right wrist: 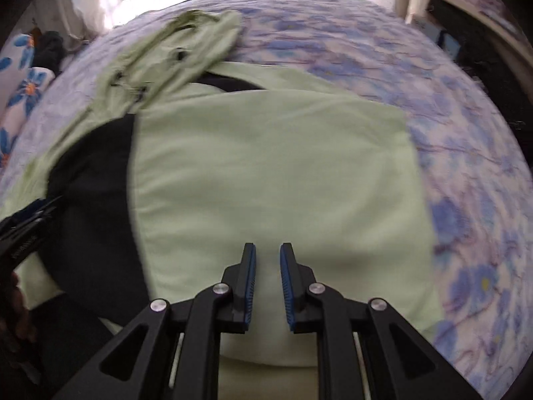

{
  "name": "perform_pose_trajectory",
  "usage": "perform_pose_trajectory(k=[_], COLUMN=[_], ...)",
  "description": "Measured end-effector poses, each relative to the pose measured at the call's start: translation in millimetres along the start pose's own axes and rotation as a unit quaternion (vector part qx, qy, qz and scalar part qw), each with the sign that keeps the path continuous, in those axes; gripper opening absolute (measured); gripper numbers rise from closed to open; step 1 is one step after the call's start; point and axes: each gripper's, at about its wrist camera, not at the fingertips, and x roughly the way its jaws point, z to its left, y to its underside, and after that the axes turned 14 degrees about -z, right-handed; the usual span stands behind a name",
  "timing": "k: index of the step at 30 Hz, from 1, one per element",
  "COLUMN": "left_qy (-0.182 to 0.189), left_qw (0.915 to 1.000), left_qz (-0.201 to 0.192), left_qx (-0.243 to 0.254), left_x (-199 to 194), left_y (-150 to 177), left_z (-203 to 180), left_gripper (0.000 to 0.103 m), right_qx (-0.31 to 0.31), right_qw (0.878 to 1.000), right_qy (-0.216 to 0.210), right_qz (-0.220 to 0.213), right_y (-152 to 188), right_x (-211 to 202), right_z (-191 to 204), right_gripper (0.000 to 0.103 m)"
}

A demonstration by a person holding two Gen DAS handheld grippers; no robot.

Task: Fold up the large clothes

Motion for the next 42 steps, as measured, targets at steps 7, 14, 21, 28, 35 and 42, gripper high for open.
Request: perform_pose_trajectory(k=[7, 14, 21, 28, 35, 42], left_qy=[0.001, 0.007, 0.028, 0.037, 0.036, 0.039], left_qw=[0.9996, 0.9996, 0.9989, 0.9986, 0.9988, 0.9988], left_qz=[0.007, -0.004, -0.032, -0.037, -0.031, -0.011], left_qx=[-0.028, -0.028, -0.017, -0.011, -0.015, -0.028], left_x=[-5, -37, -96, -140, -172, -199], left_y=[1, -1, 1, 15, 41, 82], left_z=[16, 13, 5, 0, 4, 20], left_gripper=[0.059, 0.059, 0.059, 0.059, 0.059, 0.059], right_qx=[0.039, 0.054, 0.069, 0.068, 0.057, 0.021], right_qw=[0.998, 0.998, 0.998, 0.997, 0.997, 0.997], right_qy=[0.052, 0.04, 0.001, -0.022, -0.041, -0.08], right_qz=[0.005, 0.005, -0.004, -0.014, -0.015, 0.002], right_y=[9, 15, 27, 39, 60, 92], right_x=[-9, -36, -71, -104, -127, -145], right_z=[-59, -51, -31, -14, 6, 38], right_gripper=[0.014, 0.015, 0.015, 0.015, 0.015, 0.015])
